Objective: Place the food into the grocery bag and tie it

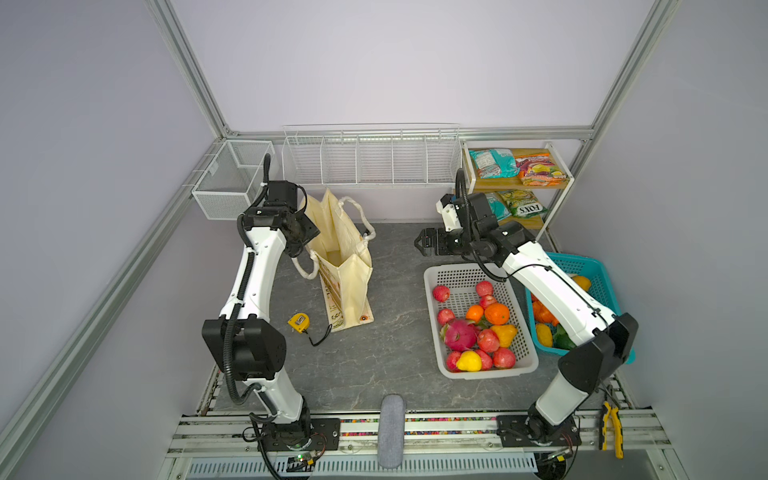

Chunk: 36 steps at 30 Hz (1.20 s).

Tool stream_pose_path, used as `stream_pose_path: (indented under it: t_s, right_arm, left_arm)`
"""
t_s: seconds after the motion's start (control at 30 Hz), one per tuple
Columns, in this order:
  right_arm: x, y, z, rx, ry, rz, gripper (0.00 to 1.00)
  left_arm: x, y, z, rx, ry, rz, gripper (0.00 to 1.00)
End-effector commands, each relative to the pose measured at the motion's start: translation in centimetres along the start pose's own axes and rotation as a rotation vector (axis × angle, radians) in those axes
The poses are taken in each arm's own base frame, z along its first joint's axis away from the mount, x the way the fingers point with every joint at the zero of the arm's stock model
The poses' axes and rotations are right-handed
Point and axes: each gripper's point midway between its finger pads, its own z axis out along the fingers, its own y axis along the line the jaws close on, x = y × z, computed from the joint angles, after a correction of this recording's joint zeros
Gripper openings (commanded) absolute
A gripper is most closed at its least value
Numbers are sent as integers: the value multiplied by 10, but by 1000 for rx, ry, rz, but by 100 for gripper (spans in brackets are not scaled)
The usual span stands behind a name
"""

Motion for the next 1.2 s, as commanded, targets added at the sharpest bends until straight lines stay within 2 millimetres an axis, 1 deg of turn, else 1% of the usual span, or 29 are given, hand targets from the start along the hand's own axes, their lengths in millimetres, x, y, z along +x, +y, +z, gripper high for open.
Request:
stream_pose_path:
  t_s: [0.0,0.07,0.1,0.13,0.23,0.27,0.37,0.5,0.53,0.6,0.63,0.7,0.83,1.07,1.17]
  right_arm:
    - [2,10,0,-15,21,-27,99]
    - [0,17,-1,-31,25,-39,99]
    - [-2,21,-3,-39,25,-45,99]
    - [-4,25,-4,-47,26,-54,99]
    - [-11,40,-9,-79,21,-79,99]
    - [-14,45,-10,-92,19,-86,98]
    - [-18,61,-9,-134,27,-98,99]
    - [-19,79,1,-181,64,-109,100]
    - [-14,83,2,-187,93,-110,100]
    - [-10,89,9,-197,119,-108,100]
    - [-8,91,13,-199,132,-106,98]
    - [-4,90,19,-183,154,-91,98]
    - [5,83,29,-153,186,-60,98]
    - [18,85,49,-176,245,-17,100]
    - [26,85,59,-169,275,2,98]
  left_arm:
    - [13,-5,-1,31,83,47,42]
    - [23,-16,-4,103,132,81,30]
    - [28,-23,-7,141,151,94,24]
    - [33,-29,-13,183,171,102,16]
    - [52,-46,-31,265,198,143,2]
    - [59,-52,-38,288,205,157,0]
    - [75,-62,-54,327,215,176,0]
    - [80,-69,-73,364,196,175,0]
    - [81,-71,-77,373,194,172,0]
    - [83,-74,-84,390,188,168,0]
    - [85,-75,-86,399,188,166,0]
    - [89,-75,-90,411,192,158,0]
    - [99,-76,-95,438,209,148,0]
    - [108,-77,-104,478,225,147,0]
    - [108,-79,-109,501,225,143,0]
